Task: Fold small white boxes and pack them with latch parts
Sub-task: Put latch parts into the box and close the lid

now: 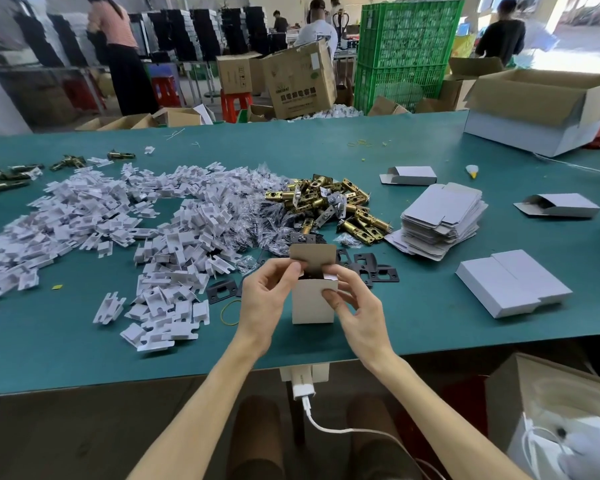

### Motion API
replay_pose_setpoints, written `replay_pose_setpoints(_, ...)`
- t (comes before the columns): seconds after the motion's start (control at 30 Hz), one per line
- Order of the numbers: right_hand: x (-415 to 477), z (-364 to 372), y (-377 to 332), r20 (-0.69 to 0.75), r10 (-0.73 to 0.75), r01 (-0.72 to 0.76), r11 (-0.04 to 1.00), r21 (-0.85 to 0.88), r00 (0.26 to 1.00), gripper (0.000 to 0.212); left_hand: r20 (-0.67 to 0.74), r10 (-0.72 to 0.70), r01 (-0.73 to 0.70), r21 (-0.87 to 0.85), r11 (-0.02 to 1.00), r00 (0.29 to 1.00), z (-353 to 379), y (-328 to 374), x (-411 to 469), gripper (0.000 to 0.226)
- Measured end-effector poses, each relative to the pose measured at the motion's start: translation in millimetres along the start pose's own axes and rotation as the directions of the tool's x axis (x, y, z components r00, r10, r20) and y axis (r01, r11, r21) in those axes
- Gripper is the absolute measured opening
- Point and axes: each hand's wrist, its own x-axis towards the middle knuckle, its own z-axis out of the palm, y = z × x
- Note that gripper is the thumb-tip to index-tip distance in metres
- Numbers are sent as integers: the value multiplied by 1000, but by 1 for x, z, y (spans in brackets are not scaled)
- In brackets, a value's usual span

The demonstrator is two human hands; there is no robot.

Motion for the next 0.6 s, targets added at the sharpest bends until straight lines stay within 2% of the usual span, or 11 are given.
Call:
replay_pose_setpoints(0.1,0,2,-2,-7,11,-11,1000,13,1000,34,-29,-40,37,-87,995,999,3,-1,-2,12)
replay_pose_setpoints(0.23,-1,8,-6,-46,45,-44,998,38,998,27,-33,-29,26,-105,994,999,4,0,-4,15)
replay_pose_setpoints(0.43,0,13,-21,-111,120,-103,984,148,987,17,-93,-56,45,-121,992,994,4,-5,-5,2)
replay_pose_setpoints(0.53,2,15,-23,-130,158,-129,971,203,979,14,-113,-85,66,-163,984,990,3,-6,-4,16)
replay_pose_setpoints(0.6,3,15,-24,-138,198,-156,951,268,970,13,-71,-88,74,-185,980,994,2,-5,-4,22)
